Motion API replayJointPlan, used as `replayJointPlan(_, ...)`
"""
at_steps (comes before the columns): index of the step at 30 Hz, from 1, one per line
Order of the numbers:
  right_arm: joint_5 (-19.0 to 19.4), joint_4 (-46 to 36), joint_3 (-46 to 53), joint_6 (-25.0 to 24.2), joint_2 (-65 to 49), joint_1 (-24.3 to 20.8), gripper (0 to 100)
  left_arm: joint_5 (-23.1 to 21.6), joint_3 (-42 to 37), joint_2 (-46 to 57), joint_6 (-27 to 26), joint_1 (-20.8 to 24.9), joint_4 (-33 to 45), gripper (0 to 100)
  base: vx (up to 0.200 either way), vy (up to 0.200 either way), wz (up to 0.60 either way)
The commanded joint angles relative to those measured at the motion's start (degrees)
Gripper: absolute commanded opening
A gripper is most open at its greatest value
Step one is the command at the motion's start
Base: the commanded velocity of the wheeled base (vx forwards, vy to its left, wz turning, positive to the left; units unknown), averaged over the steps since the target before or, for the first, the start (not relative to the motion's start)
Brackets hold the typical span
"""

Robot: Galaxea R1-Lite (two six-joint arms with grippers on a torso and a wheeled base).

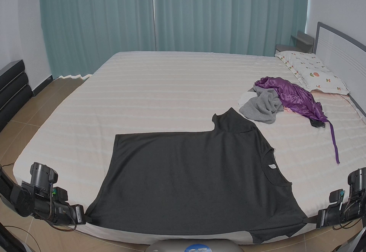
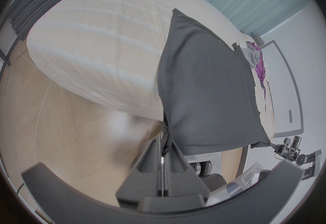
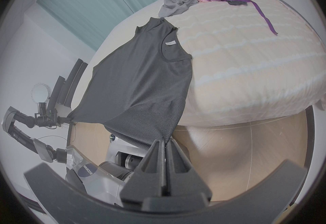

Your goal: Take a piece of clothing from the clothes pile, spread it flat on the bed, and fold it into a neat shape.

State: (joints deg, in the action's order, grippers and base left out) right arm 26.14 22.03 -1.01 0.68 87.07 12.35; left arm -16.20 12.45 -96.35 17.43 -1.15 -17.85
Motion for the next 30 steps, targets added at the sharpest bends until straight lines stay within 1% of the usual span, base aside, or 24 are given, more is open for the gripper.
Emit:
replayJointPlan(1, 0.23, 0.38, -0.13, -0.07, -1.02, 0.13, 0, 0.03, 1.97, 0.38, 0.41, 0.0, 0.01, 0, 0.0, 0.0, 0.0)
replayJointPlan(2, 0.23, 0.38, -0.13, -0.07, -1.02, 0.13, 0, 0.03, 1.97, 0.38, 0.41, 0.0, 0.01, 0, 0.0, 0.0, 0.0)
replayJointPlan(3, 0.14, 0.38, -2.33, -0.68, 0.21, -0.13, 0, 0.03, 4.25, 0.11, 0.59, 0.0, 0.01, 0, 0.0, 0.0, 0.0)
replayJointPlan(4, 0.14, 0.56, -3.29, -1.21, 1.0, -0.22, 0, -0.06, 4.87, -0.06, 0.85, 0.0, -0.17, 0, 0.0, 0.0, 0.0)
replayJointPlan(8, 0.67, 1.26, -6.28, -5.17, 2.32, -0.31, 0, 0.03, 7.94, -0.94, 1.11, 0.0, -0.08, 0, 0.0, 0.0, 0.0)
replayJointPlan(9, 0.93, 1.7, -7.25, -6.66, 2.32, -0.48, 0, 0.03, 8.91, -1.29, 1.9, 0.0, -0.26, 0, 0.0, 0.0, 0.0)
replayJointPlan(10, 0.93, 1.79, -7.51, -7.1, 2.32, -0.48, 0, 0.03, 9.09, -1.29, 2.17, 0.09, -0.26, 0, 0.0, 0.0, 0.0)
replayJointPlan(11, 0.85, 2.14, -9.01, -9.03, 2.32, -1.01, 0, 0.03, 10.49, -1.38, 4.28, 0.09, -0.43, 0, 0.0, 0.0, 0.0)
replayJointPlan(12, 0.85, 2.14, -9.97, -10.0, 2.41, -1.54, 0, 0.03, 11.28, -1.38, 5.16, 0.09, -0.43, 0, 0.0, 0.0, 0.0)
replayJointPlan(15, 0.93, 2.23, -12.52, -12.81, 3.37, -3.03, 0, 0.03, 12.87, -1.29, 5.86, 0.09, -0.7, 0, 0.0, 0.0, 0.0)
replayJointPlan(17, 0.85, 2.32, -13.67, -13.25, 4.43, -4.26, 0, 0.03, 13.83, -1.2, 5.95, 0.09, -0.52, 0, 0.0, 0.0, 0.0)
replayJointPlan(23, 0.67, 2.93, -15.95, -15.62, 6.98, -5.67, 0, -0.06, 15.68, -1.91, 6.56, 0.09, -0.35, 0, 0.0, 0.0, 0.0)
replayJointPlan(24, 0.58, 4.08, -16.39, -16.5, 7.59, -6.02, 0, 0.03, 16.21, -3.05, 6.83, 0.18, -0.52, 0, 0.0, 0.0, 0.0)
replayJointPlan(30, 0.23, 8.12, -17.45, -17.82, 9.44, -6.72, 0, 0.03, 17.7, -6.21, 8.06, 0.71, -0.61, 0, 0.0, 0.0, 0.0)
